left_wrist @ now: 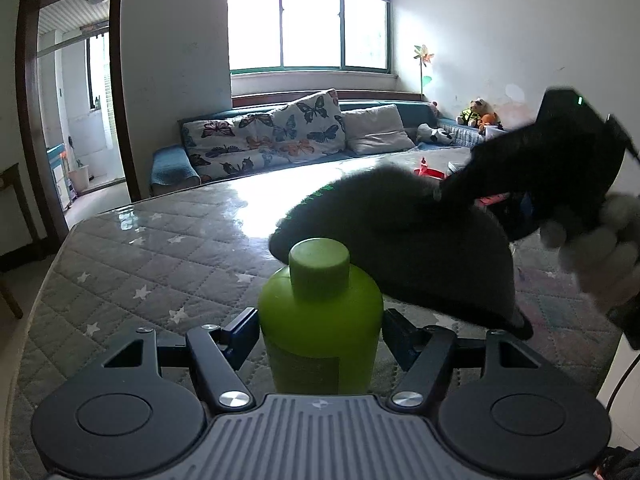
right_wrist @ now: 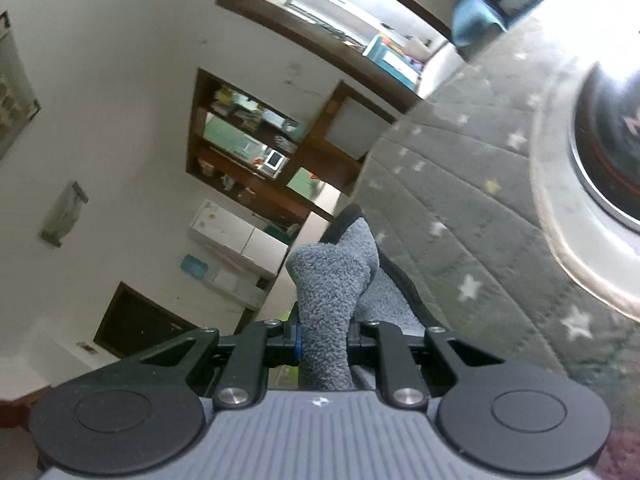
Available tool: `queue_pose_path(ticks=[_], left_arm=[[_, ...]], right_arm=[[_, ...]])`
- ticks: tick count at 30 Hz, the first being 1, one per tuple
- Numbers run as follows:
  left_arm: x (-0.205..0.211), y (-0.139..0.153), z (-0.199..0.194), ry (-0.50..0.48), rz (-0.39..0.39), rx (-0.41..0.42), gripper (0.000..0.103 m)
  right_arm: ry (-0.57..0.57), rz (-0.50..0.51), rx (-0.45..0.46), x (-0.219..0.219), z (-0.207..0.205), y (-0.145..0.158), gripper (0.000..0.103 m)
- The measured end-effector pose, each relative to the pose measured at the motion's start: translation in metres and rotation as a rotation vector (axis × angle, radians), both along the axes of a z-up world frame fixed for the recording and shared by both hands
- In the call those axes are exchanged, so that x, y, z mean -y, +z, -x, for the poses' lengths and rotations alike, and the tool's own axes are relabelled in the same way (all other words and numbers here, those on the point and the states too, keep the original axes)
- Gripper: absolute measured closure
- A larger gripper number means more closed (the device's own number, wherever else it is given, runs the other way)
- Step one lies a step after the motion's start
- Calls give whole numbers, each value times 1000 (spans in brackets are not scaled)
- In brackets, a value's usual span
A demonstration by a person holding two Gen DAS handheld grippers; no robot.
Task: Clean container
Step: 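Wipe the green bottle with the cloth in the right tool while left tool holds it, then keep wiping the bottle's cap and sides with the cloth in the right tool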
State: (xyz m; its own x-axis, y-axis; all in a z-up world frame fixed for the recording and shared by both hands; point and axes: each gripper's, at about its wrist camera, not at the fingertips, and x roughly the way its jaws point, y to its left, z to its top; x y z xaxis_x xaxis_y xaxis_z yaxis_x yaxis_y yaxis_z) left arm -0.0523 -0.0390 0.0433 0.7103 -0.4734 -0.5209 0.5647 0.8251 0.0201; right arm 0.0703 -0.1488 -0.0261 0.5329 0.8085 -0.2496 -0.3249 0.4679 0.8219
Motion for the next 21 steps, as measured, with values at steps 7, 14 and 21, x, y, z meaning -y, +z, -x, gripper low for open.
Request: queue_pose_path(ticks=[7, 14, 21], left_arm=[[-2, 0, 1, -2, 5, -1, 33], [-3, 1, 0, -16, 2, -1, 33], [-7, 4, 2, -30, -27, 5, 33]], right_arm=[[0, -47, -54, -9, -26, -9, 88], [-9, -42, -153, -10, -47, -42, 88], [9, 18, -223, -13, -51, -72, 88]])
